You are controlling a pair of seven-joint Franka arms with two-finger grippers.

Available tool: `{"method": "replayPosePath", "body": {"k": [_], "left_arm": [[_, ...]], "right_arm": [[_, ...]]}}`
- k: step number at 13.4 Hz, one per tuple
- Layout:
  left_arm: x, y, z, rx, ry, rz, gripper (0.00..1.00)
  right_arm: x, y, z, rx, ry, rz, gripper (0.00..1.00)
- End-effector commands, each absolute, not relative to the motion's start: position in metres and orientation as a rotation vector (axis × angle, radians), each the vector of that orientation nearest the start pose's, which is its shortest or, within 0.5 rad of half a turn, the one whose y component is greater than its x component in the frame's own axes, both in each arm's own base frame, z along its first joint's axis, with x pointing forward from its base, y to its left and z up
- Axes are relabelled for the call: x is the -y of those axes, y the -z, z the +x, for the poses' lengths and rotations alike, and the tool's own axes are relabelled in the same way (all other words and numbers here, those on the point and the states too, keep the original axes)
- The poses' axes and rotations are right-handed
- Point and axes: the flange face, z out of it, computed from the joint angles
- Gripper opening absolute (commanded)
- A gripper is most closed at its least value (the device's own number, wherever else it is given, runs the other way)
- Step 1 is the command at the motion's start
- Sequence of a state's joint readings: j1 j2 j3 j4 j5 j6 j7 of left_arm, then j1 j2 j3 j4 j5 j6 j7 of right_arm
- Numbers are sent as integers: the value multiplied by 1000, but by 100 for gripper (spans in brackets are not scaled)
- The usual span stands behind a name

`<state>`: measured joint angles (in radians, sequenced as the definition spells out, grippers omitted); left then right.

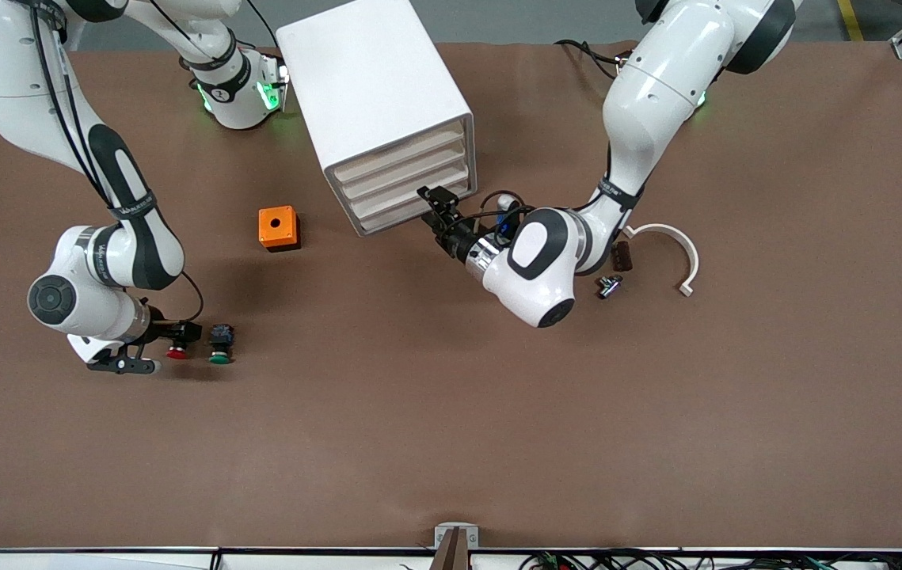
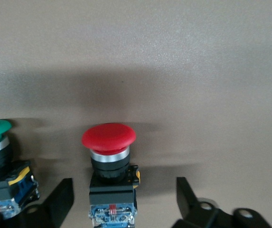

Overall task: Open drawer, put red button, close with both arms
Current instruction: 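Pull the drawer open with the left gripper while the right gripper grasps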

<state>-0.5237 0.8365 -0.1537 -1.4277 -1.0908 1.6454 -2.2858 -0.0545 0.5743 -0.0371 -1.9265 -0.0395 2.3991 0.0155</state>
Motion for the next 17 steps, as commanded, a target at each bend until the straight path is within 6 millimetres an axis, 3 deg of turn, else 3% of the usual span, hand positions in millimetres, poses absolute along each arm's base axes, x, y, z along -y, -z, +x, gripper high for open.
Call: {"method": "replayPosePath", "body": {"k": [1, 3, 5, 8, 11, 12, 13, 15, 17], "left_arm": [[502, -207, 473, -2569, 2066, 1459, 68], [516, -207, 458, -2573, 2065, 1505, 68], [518, -205, 455, -2595, 2069, 1495, 67], [529, -200, 441, -2602, 2073, 1529, 57], [532, -188, 435, -2615, 2088, 1517, 52], [541, -187, 424, -2612, 2097, 1532, 48], [543, -186, 423, -2615, 2093, 1535, 41], [539, -188, 429, -2612, 2094, 1517, 16], [533, -190, 437, -2594, 2086, 1511, 0]], "right_arm": [[58, -178, 611, -138, -153, -3171, 75], [58, -175, 610, -138, -163, -3171, 58], [59, -176, 610, -141, -165, -3170, 43], [57, -177, 610, -139, -170, -3170, 36], [58, -188, 613, -125, -151, -3172, 35], [57, -194, 614, -116, -151, -3173, 35], [57, -208, 616, -115, -139, -3173, 35], [52, -232, 615, -123, -155, -3173, 35], [50, -259, 614, -129, -153, -3173, 39]]}}
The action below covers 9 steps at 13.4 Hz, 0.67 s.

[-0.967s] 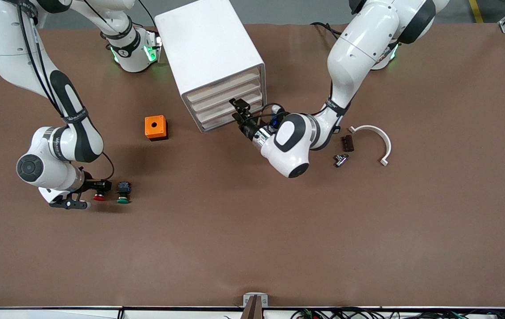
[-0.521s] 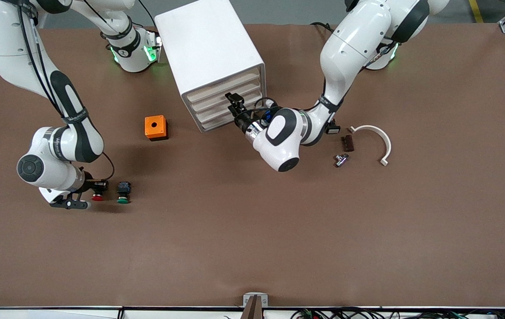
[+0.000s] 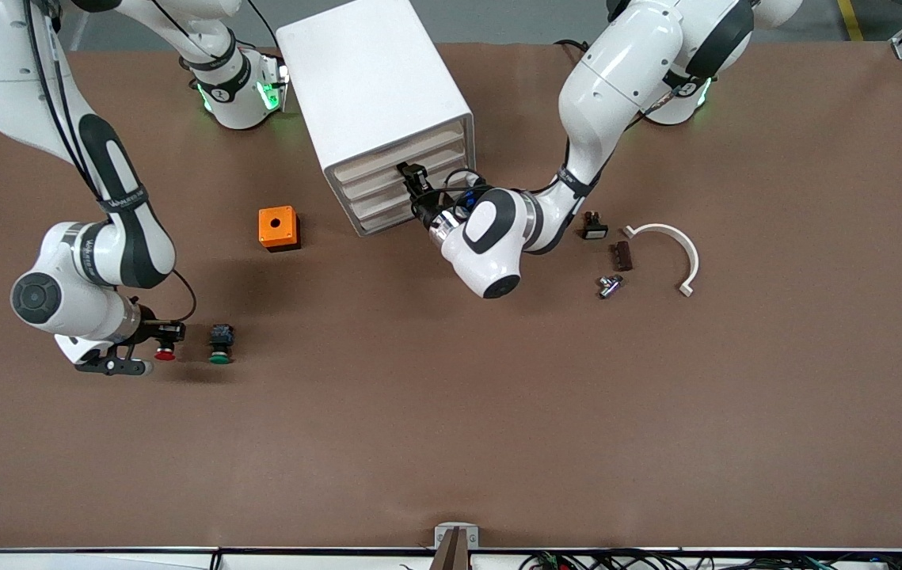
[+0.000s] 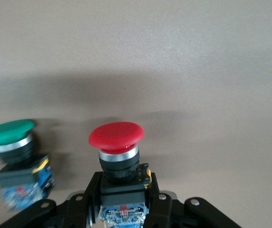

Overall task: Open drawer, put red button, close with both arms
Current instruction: 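Pull the drawer open with the left gripper while the right gripper grasps, then lift the red button with the right gripper and carry it into the drawer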

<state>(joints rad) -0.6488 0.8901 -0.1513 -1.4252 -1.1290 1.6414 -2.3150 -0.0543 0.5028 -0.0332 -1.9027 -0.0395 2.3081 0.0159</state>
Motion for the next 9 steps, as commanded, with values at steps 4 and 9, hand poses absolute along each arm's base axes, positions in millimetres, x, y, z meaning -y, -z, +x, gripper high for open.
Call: {"method": "replayPosePath", "body": {"k": [4, 9], "left_arm": [[491, -192, 485, 1920, -1589, -1089, 0], [441, -204, 543, 1998, -1702, -1135, 0]], "right_arm": [[16, -320, 601, -313, -275, -3170, 35], [-86, -412, 582, -568, -367, -3194, 32]]}}
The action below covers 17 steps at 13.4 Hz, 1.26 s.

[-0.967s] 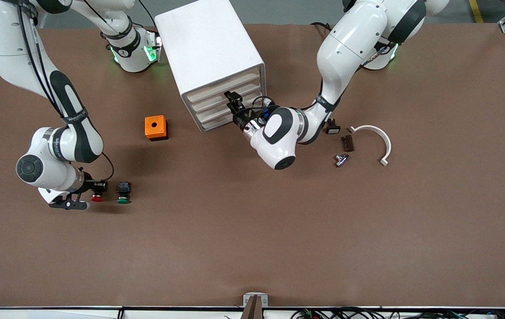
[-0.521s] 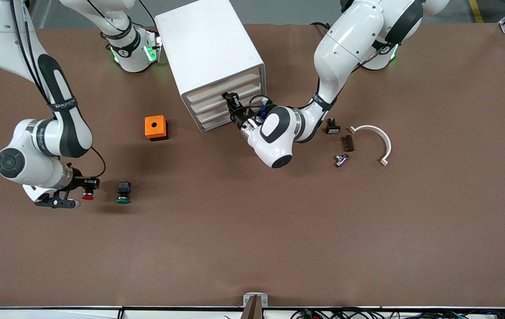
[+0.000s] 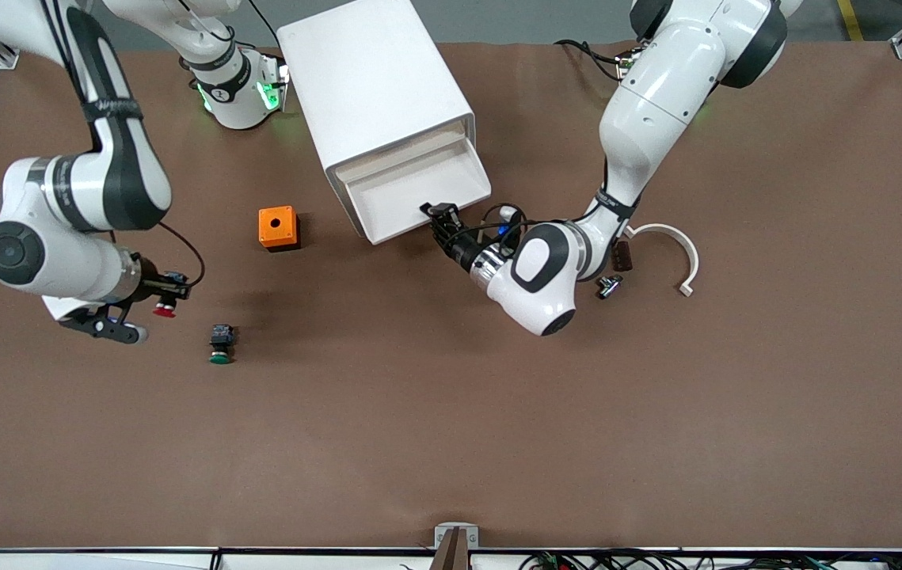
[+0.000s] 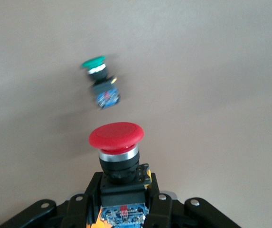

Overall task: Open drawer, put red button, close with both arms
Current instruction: 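Lift the red button with the right gripper and carry it into the drawer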

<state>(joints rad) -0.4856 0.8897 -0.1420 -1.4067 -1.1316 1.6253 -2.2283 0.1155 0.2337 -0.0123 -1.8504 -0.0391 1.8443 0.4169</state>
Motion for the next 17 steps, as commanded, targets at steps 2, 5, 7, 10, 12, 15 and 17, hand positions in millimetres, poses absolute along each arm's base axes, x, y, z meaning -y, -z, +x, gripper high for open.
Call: {"method": "replayPosePath", "body": {"k": [2, 5, 7, 10, 12, 15, 17], "left_arm": [[427, -206, 556, -2340, 2019, 1362, 0], [405, -205, 572, -2305, 2001, 1333, 6], [402, -206, 574, -2259, 1989, 1362, 85], [390, -211, 583, -2252, 1983, 1339, 100], [377, -221, 596, -2242, 1957, 1336, 100], [336, -245, 630, -2227, 1860, 1392, 100], [307, -264, 649, -2243, 1746, 1463, 100]], "right_arm": [[-130, -440, 579, -604, -353, -3195, 31], [-213, -455, 557, -768, -345, -3153, 27], [-272, -454, 532, -935, -318, -3140, 27], [-336, -453, 500, -1158, -371, -3013, 28], [-364, -452, 489, -1252, -365, -2922, 29], [-413, -428, 471, -1412, -306, -2836, 31], [-432, -405, 469, -1495, -278, -2781, 31]]}}
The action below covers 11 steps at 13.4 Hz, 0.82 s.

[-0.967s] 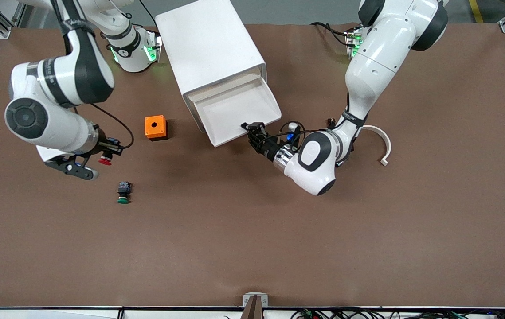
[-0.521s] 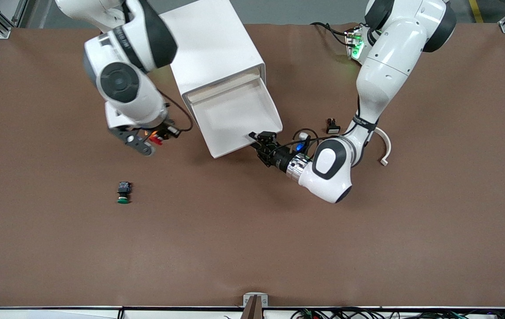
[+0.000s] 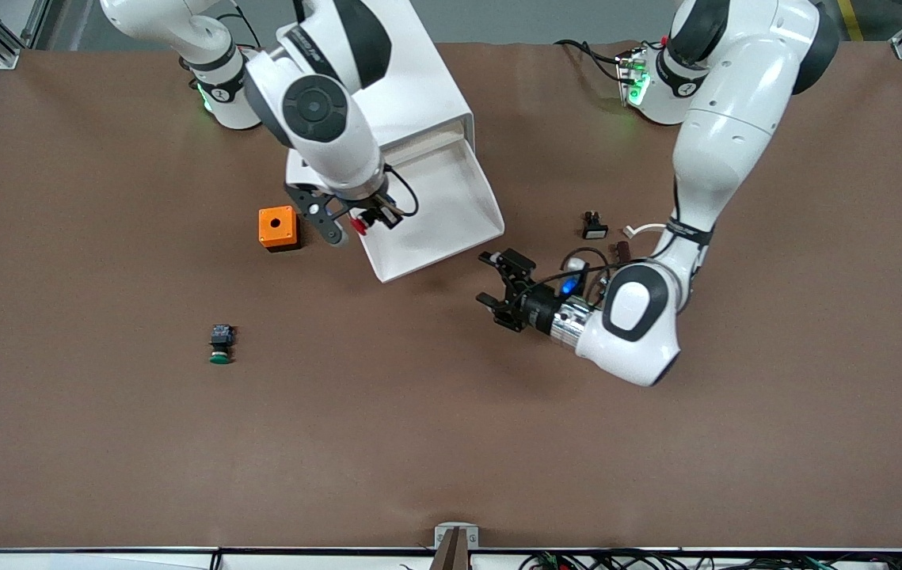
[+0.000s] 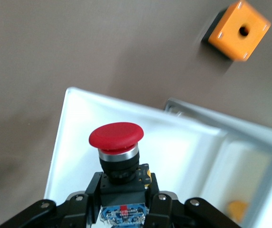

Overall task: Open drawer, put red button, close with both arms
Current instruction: 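Lift the red button with the right gripper and carry it into the drawer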

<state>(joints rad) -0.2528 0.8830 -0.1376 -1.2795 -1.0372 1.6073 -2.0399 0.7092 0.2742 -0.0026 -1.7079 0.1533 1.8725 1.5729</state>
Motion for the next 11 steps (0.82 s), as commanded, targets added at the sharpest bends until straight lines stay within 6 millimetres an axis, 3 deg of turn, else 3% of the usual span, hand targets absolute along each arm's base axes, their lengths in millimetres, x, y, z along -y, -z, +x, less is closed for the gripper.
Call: {"method": "replayPosePath", "body": {"k": [1, 4, 6, 8, 9, 11], "left_arm": [[292, -265, 654, -2249, 1688, 1526, 100], [239, -278, 671, -2187, 1395, 1814, 100], [216, -275, 671, -2161, 1200, 2065, 100], [206, -276, 660, -2090, 939, 2495, 100], [209, -278, 655, -2038, 889, 2614, 100], [209, -278, 655, -2028, 812, 2687, 100]], "right_arm": [[-441, -394, 466, -1516, -277, -2769, 31], [-457, -370, 461, -1529, -329, -2743, 34], [-467, -356, 453, -1517, -341, -2770, 35], [-468, -351, 453, -1518, -342, -2777, 38], [-468, -350, 453, -1518, -346, -2779, 43], [-472, -344, 448, -1506, -349, -2797, 52]]}}
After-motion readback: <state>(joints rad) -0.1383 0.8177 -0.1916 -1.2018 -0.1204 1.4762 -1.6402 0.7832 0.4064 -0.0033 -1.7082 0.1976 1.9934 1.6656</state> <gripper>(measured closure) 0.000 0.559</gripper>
